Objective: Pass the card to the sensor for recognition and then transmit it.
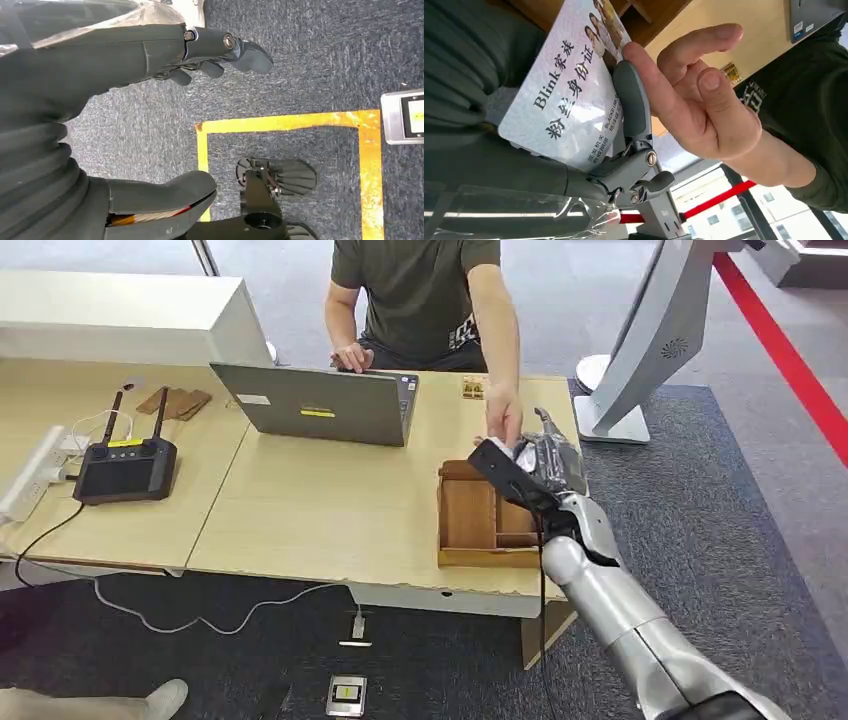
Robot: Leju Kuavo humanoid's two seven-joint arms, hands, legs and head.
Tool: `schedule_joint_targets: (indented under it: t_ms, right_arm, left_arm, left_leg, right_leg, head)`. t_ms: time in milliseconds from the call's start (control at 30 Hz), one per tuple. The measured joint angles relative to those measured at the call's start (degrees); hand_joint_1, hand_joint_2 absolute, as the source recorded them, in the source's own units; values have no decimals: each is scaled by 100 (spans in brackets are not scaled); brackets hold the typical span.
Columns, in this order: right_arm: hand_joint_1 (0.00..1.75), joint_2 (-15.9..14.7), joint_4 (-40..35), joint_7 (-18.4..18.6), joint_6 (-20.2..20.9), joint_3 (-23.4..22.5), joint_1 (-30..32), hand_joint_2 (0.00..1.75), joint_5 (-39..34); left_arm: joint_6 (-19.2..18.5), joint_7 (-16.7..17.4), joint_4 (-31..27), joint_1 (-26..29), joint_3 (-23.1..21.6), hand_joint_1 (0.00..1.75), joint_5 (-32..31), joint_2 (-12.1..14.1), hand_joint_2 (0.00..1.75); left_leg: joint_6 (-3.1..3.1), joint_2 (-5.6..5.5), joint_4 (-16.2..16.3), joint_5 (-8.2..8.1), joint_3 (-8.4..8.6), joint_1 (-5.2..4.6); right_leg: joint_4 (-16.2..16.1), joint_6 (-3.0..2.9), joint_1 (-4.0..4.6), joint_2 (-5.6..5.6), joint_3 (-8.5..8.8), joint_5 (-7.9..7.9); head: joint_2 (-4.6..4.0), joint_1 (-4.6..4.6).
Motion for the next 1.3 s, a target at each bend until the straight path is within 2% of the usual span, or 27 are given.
schedule_joint_targets:
  t_ms: [67, 100, 133, 167, 200, 567, 833, 1033, 1167, 1233, 1300]
  right_arm:
    - [159, 0, 2, 0, 0, -26, 0, 175, 0]
    - [52, 0, 2, 0, 0, -37, 0, 175, 2]
    - [19, 0, 2, 0, 0, -39, 1, 175, 4]
    - [5, 0, 2, 0, 2, -42, 3, 175, 15]
    - [0, 0, 2, 4, 2, -46, 10, 175, 24]
    - [0, -22, -77, 0, -70, -175, 156, 175, 66]
    - [0, -251, -523, 72, -94, -324, 441, 175, -125]
    - [0, -398, -765, -94, -322, -369, 514, 175, -326]
    - [0, -621, -1325, -17, -518, -439, 754, 175, -229]
    - [0, -821, -1894, 122, -385, -514, 981, 175, -131]
    - [0, -1009, -2429, 260, -73, -559, 1181, 175, -77]
  left_arm:
    - [2, 0, 2, 0, -2, 0, 0, 0, 175]
    - [2, 0, 2, 0, -2, 0, 0, 0, 175]
    - [0, 0, 2, 0, -2, 0, -2, 0, 175]
    - [0, 0, 2, 0, -2, 0, -9, 0, 175]
    - [0, 0, 4, -1, -6, 0, -15, 0, 175]
    - [4, -66, 24, 48, -13, 0, 66, 0, 175]
    - [22, -129, 42, 156, -13, 0, 157, 26, 175]
    - [83, -153, 42, 190, -11, 0, 236, 35, 175]
    - [129, -236, 42, 253, -9, 0, 345, 35, 175]
    - [133, -310, 42, 305, 4, 0, 409, 37, 175]
    - [138, -382, 42, 361, 20, 0, 476, 59, 175]
  left_leg:
    - [0, 0, 0, 0, 0, 0]
    - [0, 0, 0, 0, 0, 0]
    - [0, 0, 0, 0, 0, 0]
    - [0, 0, 0, 0, 0, 0]
    - [0, 1, 0, 0, 0, 0]
    - [0, 1, 0, 0, 1, 0]
    - [0, 3, 0, -1, 0, -1]
    - [0, 2, 1, 0, 3, -1]
    - [1, 2, 3, 0, 5, -1]
    - [1, 0, 2, -2, 3, -1]
    - [3, 2, 2, -5, 3, -1]
  right_leg:
    - [0, 0, 0, 0, 0, 0]
    - [0, 0, 0, 0, 0, 0]
    - [0, 0, 0, 0, 0, 0]
    - [0, 0, 0, 0, 0, 0]
    - [0, 0, 0, 0, 0, 0]
    - [0, 0, 0, 0, 0, 0]
    - [-2, 0, -1, 1, -1, 0]
    - [-2, 0, 0, 1, 0, 1]
    - [-2, 0, 0, 1, 1, 1]
    - [-4, 0, -1, 0, 1, 0]
    - [-5, 0, -1, 1, 0, 0]
  head:
    - [0, 0]
    - [0, 0]
    - [0, 0]
    - [0, 0]
    - [0, 0]
    - [0, 0]
    - [0, 2]
    - [0, 0]
    - [0, 2]
    - [0, 2]
    - [0, 0]
